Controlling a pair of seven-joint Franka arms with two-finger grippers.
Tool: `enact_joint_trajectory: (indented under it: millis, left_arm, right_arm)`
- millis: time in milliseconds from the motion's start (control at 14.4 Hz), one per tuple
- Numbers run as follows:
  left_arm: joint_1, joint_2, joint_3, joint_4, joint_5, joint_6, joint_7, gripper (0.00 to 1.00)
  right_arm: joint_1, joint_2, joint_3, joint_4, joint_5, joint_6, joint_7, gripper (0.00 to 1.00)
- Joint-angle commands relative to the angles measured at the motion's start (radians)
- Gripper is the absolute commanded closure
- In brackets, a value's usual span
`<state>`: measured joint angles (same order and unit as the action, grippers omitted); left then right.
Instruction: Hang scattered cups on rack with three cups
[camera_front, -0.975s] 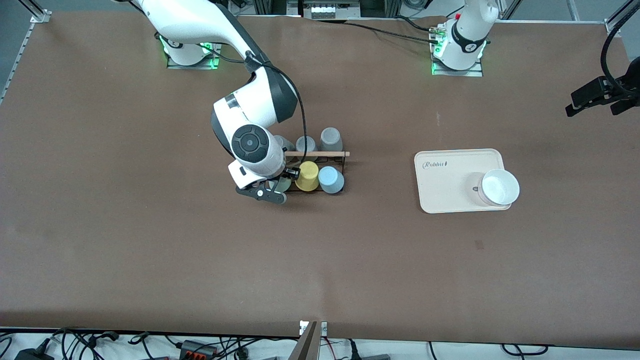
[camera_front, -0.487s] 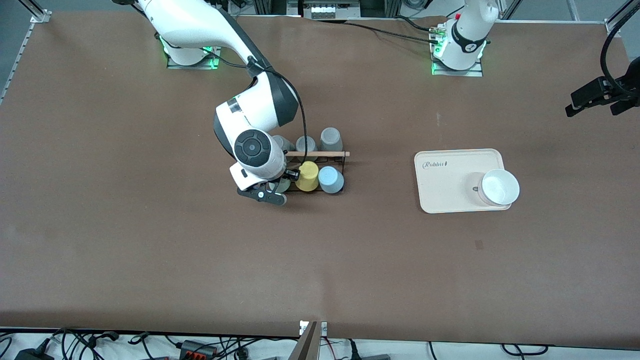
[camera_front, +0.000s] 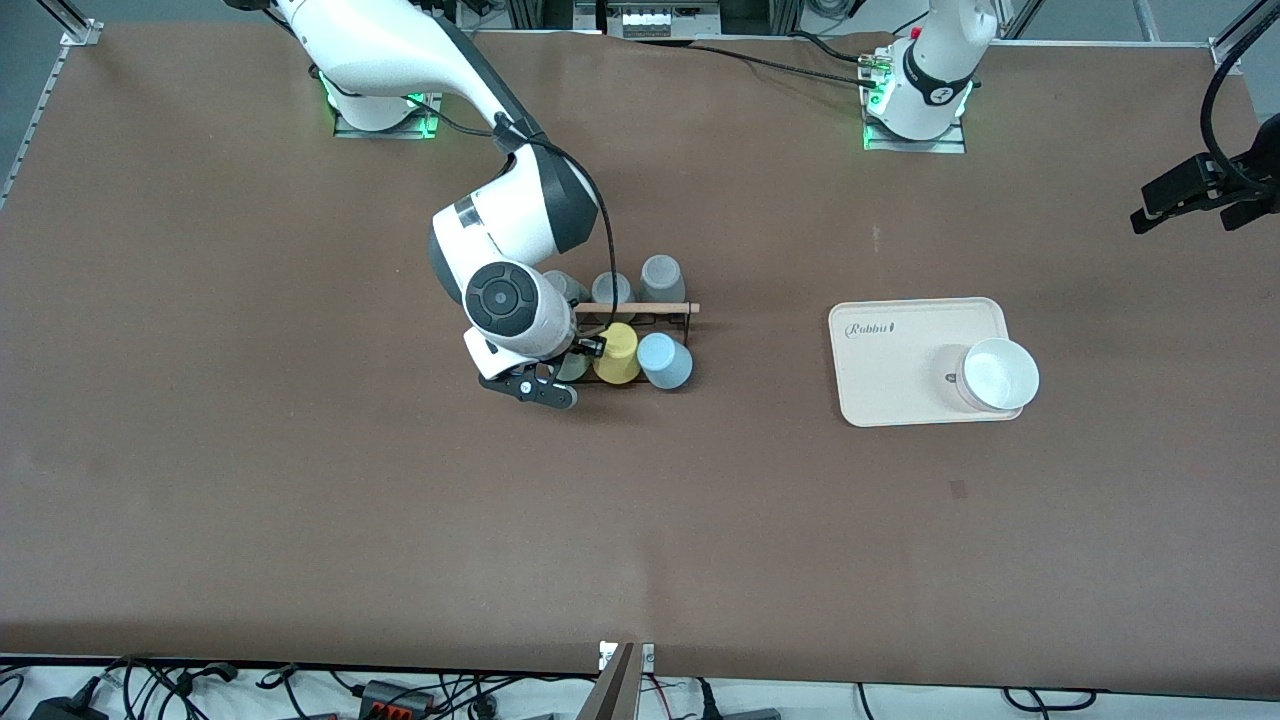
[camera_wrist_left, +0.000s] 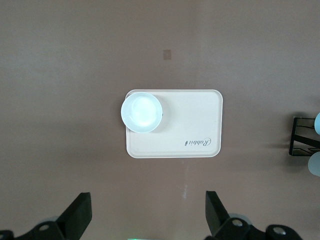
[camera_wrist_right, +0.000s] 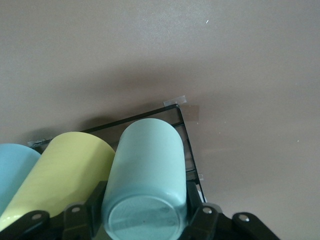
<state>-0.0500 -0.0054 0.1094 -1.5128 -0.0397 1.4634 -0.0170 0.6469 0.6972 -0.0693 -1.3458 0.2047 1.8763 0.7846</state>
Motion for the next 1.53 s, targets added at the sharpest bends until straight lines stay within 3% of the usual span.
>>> enact_joint_trajectory:
  millis: [0, 70, 139, 557, 835, 1184, 1462]
  left_arm:
    - [0.002, -0.001, -0.001, 0.000, -0.016, 0.006, 0.011, 0.00]
    - [0.002, -0.001, -0.001, 0.000, -0.016, 0.006, 0.011, 0.00]
    - [0.002, -0.001, -0.001, 0.000, -0.016, 0.006, 0.011, 0.00]
    - [0.002, -0.001, -0.001, 0.000, -0.016, 0.006, 0.011, 0.00]
    - [0.002, 0.001, -0.001, 0.000, -0.016, 0.006, 0.011, 0.00]
    - [-0.004, 0.001, -0.001, 0.005, -0.016, 0.008, 0.003, 0.00]
    - [-0.010, 0.013, -0.005, 0.019, -0.017, 0.002, 0.003, 0.00]
  right_arm:
    - [-0.004, 0.010, 0.003, 0.022, 0.021, -0.003, 0.004, 0.74]
    - [-0.006, 0.011, 0.000, 0.023, 0.024, -0.003, 0.008, 0.24]
    - [-0.006, 0.008, -0.001, 0.025, 0.024, -0.003, 0.016, 0.00]
    - [-0.030, -0.050, -0.052, 0.088, 0.018, -0.037, 0.007, 0.00]
    - [-0.044, -0.094, -0.142, 0.108, -0.068, -0.054, -0.095, 0.00]
    - [-0.072, -0.152, -0.320, 0.111, -0.079, -0.138, -0.413, 0.00]
    - [-0.092, -0.202, -0.376, 0.109, -0.076, -0.163, -0.476, 0.00]
